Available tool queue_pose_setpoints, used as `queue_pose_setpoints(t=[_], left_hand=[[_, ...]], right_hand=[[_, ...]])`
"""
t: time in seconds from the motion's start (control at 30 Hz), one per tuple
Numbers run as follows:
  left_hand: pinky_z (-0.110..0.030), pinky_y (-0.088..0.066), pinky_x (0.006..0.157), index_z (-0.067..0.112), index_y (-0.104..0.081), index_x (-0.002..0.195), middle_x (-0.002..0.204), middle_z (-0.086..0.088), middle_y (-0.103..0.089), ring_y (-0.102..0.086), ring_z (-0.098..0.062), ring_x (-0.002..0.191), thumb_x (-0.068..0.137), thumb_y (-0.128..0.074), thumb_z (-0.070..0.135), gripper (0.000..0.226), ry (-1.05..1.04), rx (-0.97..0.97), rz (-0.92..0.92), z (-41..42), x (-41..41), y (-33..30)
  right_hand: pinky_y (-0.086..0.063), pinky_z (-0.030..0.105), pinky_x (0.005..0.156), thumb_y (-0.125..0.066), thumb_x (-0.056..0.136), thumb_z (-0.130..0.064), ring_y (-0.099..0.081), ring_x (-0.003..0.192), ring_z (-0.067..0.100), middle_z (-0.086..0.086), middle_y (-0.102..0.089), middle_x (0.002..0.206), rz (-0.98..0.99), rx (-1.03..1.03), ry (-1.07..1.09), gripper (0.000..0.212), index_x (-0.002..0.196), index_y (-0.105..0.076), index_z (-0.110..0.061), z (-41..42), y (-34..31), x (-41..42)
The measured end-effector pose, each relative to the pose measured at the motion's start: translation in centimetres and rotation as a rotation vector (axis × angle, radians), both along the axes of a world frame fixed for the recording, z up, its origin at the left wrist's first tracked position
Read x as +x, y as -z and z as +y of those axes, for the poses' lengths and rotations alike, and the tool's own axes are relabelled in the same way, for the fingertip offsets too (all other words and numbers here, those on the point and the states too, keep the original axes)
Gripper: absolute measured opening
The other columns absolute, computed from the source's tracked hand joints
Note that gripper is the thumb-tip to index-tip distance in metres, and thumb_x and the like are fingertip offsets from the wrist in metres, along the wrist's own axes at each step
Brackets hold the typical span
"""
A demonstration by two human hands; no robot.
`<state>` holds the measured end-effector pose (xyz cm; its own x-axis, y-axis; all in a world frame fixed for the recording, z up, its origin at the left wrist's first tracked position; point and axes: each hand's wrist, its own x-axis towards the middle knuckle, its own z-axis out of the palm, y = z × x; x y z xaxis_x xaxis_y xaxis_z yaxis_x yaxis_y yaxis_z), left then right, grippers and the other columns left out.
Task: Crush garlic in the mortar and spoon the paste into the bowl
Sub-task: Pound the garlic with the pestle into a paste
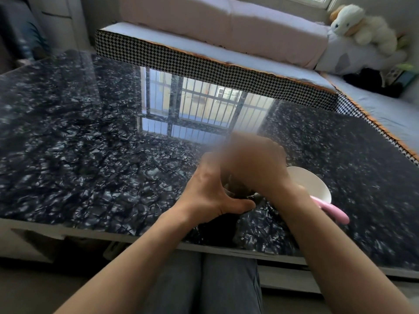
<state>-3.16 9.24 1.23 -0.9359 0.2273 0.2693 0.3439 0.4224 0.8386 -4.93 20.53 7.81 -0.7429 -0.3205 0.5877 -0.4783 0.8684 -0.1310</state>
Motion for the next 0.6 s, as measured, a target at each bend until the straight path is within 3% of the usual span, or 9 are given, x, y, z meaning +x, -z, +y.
queue_pose_setpoints(t=[0.1,0.23,0.37,0.47,0.6], left_hand=[[-0.030,-0.045,0.092,0.020,-0.038,0.130,0.118,0.005,-0.040,-0.044,-0.008,0.106,0.048,-0.085,0.042,0.097,-0.014,0.017,-0.012,0.2,0.1,0.1],[-0.022,-0.036,0.101,0.013,-0.026,0.139,0.127,0.004,-0.036,-0.039,-0.007,0.114,0.048,-0.086,0.044,0.114,-0.027,-0.001,0.003,0.1,0.0,0.3],[-0.029,-0.041,0.097,0.019,-0.037,0.130,0.122,0.004,-0.040,-0.042,-0.008,0.111,0.046,-0.086,0.044,0.101,-0.014,0.021,-0.004,0.3,0.0,0.2],[-0.024,-0.040,0.095,0.022,-0.039,0.125,0.117,0.006,-0.040,-0.043,-0.008,0.109,0.047,-0.085,0.042,0.092,-0.022,0.025,-0.005,0.4,0.1,0.3],[-0.025,-0.037,0.101,0.013,-0.026,0.139,0.127,0.002,-0.037,-0.040,-0.010,0.116,0.049,-0.085,0.044,0.112,-0.027,0.004,0.006,0.3,0.0,0.4]], right_hand=[[-0.019,0.016,0.046,-0.058,0.069,-0.019,-0.035,0.044,0.020,-0.009,-0.038,0.052,0.020,-0.006,-0.015,0.020,0.062,-0.039,-0.021,-0.2,0.5,-0.3],[-0.022,0.014,0.050,-0.059,0.071,-0.017,-0.036,0.046,0.015,-0.005,-0.041,0.053,0.116,-0.147,0.025,0.012,0.064,-0.050,-0.016,0.4,-2.5,-0.4],[-0.025,0.023,0.049,-0.060,0.070,-0.019,-0.035,0.043,0.020,-0.007,-0.040,0.052,0.018,0.048,0.026,0.024,0.062,-0.037,-0.022,-0.3,0.0,0.4],[-0.020,0.021,0.045,-0.060,0.074,-0.019,-0.040,0.047,0.022,-0.007,-0.044,0.054,-0.047,0.108,0.006,0.022,0.065,-0.040,-0.021,-0.2,0.2,-0.3],[-0.019,0.013,0.051,-0.060,0.073,-0.016,-0.036,0.046,0.016,-0.006,-0.039,0.052,0.087,-0.073,0.051,0.016,0.064,-0.046,-0.017,0.5,-2.4,-0.7]])
